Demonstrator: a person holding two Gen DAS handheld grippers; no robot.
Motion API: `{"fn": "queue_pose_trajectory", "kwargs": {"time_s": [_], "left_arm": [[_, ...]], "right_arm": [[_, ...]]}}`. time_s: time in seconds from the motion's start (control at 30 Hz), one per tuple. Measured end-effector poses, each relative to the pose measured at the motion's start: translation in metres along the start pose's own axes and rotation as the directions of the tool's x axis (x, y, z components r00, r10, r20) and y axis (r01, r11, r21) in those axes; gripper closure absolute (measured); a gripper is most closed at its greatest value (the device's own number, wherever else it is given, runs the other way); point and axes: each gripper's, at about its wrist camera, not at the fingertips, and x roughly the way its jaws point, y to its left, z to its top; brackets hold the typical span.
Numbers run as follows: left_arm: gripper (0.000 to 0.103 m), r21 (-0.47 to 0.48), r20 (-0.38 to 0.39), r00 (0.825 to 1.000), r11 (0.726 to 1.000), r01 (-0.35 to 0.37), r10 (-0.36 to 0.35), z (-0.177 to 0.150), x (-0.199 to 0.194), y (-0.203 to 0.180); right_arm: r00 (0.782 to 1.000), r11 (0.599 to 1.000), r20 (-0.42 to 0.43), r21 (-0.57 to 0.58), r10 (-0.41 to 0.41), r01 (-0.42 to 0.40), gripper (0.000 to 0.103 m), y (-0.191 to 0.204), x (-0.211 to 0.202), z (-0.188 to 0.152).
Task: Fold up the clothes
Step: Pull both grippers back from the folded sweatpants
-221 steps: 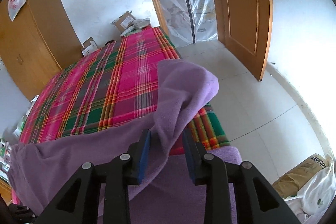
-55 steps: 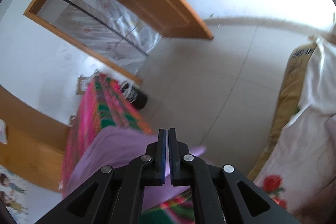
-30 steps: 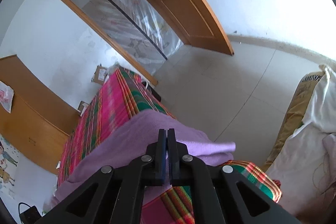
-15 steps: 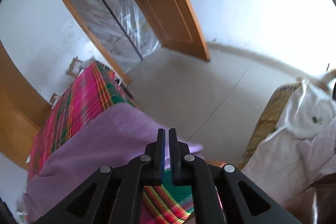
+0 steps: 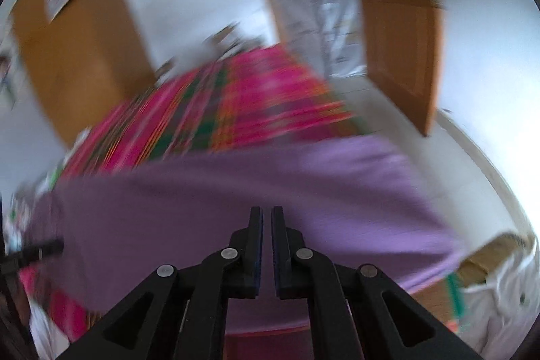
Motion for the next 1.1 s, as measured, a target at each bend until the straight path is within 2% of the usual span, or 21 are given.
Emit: {"fn": "queue_pose_trajectory", "kwargs": {"time_s": [0.1,0.17,0.2,0.3,0.57,0.7,0.8,0.83,0.9,0.93,1.0,1.1], "left_arm": [[0.075,0.005,-0.008,1.000,1.000,-0.014,0.014,-0.008,-0.005,0.008],[0.075,0.004,-0.006,1.000,1.000,-0.023,0.023,-0.011,-0.010,0.014],[0.075,-0.001,-0.007,1.000,1.000,-0.028,0.028,-0.013,-0.012,0.018],[0.075,-0.024,-0.001,1.000,0.999,-0.027,0.027,-0.018,-0.020,0.029],[0.075,-0.137,0.041,0.997,0.989,-0.059,0.065,-0.039,-0.054,0.069],[0.075,-0.191,0.060,0.989,0.974,-0.125,0.138,-0.047,-0.075,0.092],[0.075,-0.238,0.075,0.965,0.944,-0.226,0.250,-0.049,-0.088,0.114],[0.075,-0.271,0.077,0.960,0.932,-0.240,0.269,-0.049,-0.091,0.125],[0.075,-0.342,0.095,0.966,0.919,-0.196,0.241,-0.050,-0.097,0.143],[0.075,-0.362,0.096,0.964,0.911,-0.197,0.247,-0.051,-0.100,0.148],[0.075,-0.363,0.083,0.955,0.901,-0.236,0.284,-0.049,-0.102,0.151],[0.075,-0.331,0.074,0.948,0.905,-0.268,0.308,-0.036,-0.101,0.142]], "right_arm": [[1.000,0.996,-0.028,-0.085,0.008,-0.011,0.094,0.023,0.006,-0.012],[1.000,0.993,-0.026,-0.120,0.004,-0.007,0.083,0.031,0.004,-0.019],[1.000,0.991,-0.027,-0.130,0.001,-0.005,0.082,0.033,0.003,-0.020],[0.999,0.987,-0.038,-0.162,0.011,-0.017,0.081,0.046,-0.001,-0.021],[0.986,0.953,-0.093,-0.261,0.137,-0.157,0.081,0.104,0.010,-0.025],[0.979,0.933,-0.130,-0.304,0.158,-0.191,0.081,0.127,0.019,-0.027],[0.972,0.924,-0.146,-0.311,0.186,-0.224,0.081,0.140,0.021,-0.028],[0.970,0.920,-0.151,-0.315,0.192,-0.232,0.081,0.143,0.020,-0.029],[0.967,0.915,-0.157,-0.324,0.198,-0.240,0.081,0.149,0.023,-0.027],[0.967,0.912,-0.160,-0.329,0.201,-0.244,0.081,0.152,0.024,-0.025],[0.965,0.911,-0.161,-0.327,0.208,-0.251,0.081,0.156,0.028,-0.017],[0.962,0.909,-0.150,-0.321,0.228,-0.266,0.081,0.160,0.031,-0.001]]}}
